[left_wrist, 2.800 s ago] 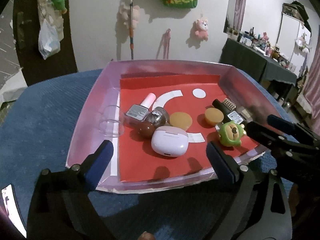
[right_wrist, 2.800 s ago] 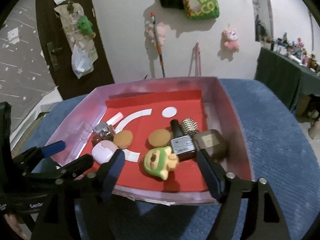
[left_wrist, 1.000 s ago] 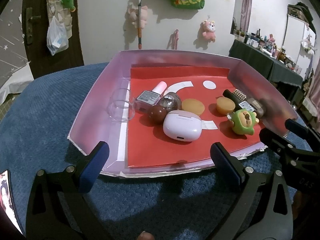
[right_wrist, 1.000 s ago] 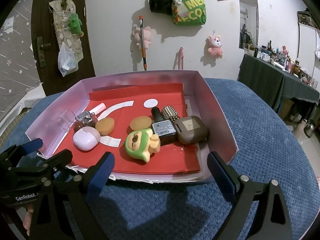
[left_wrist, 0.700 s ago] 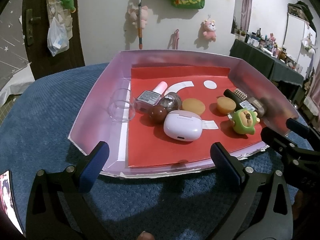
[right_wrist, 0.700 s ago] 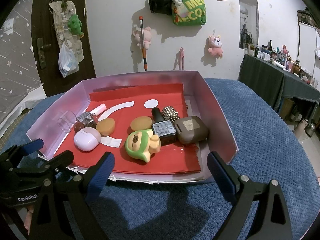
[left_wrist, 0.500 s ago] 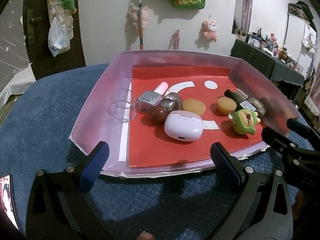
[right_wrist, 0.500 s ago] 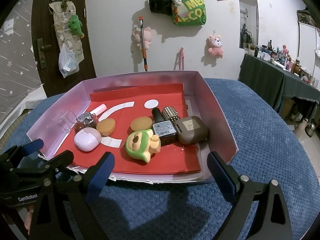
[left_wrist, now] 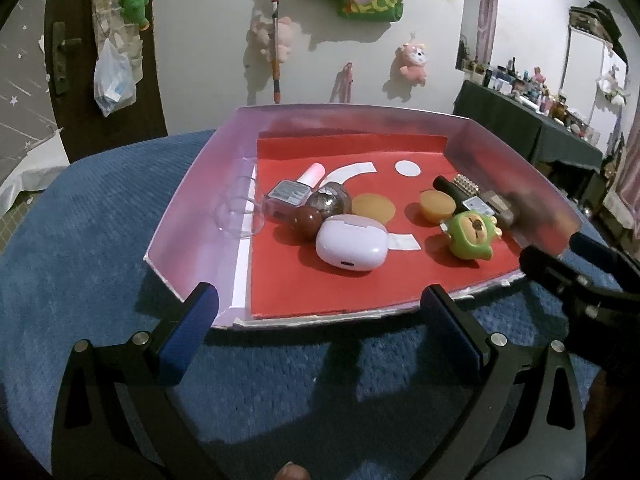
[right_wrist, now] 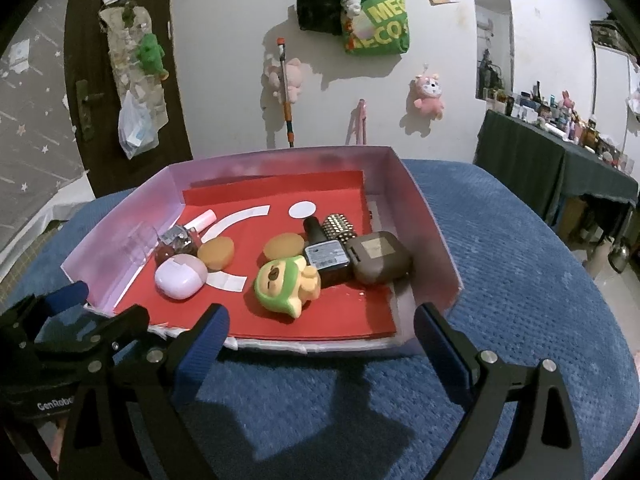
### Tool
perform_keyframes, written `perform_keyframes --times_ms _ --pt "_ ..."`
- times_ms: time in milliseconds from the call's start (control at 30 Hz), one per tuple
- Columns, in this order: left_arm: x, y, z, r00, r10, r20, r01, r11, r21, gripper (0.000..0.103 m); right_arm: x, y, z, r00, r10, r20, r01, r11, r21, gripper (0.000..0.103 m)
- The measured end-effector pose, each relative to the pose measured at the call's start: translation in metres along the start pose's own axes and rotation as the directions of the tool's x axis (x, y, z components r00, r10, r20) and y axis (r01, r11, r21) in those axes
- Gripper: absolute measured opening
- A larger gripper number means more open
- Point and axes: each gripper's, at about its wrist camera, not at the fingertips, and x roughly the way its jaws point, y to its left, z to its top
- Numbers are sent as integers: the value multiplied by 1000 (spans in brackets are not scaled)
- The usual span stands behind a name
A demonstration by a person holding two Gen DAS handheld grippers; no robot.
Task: Organize rigid objects
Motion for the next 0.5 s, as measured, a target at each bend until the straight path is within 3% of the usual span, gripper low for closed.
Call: perform_keyframes --times_ms 300,500 --pt "-29 -1 -7 999 -15 29 15 1000 -3 103 -28 -8 -3 1000 21 19 -21 999 32 96" --pt "-43 -2 -20 1000 -18 6 18 1000 1 103 -45 -9 -10 999 49 12 -49 998 36 96"
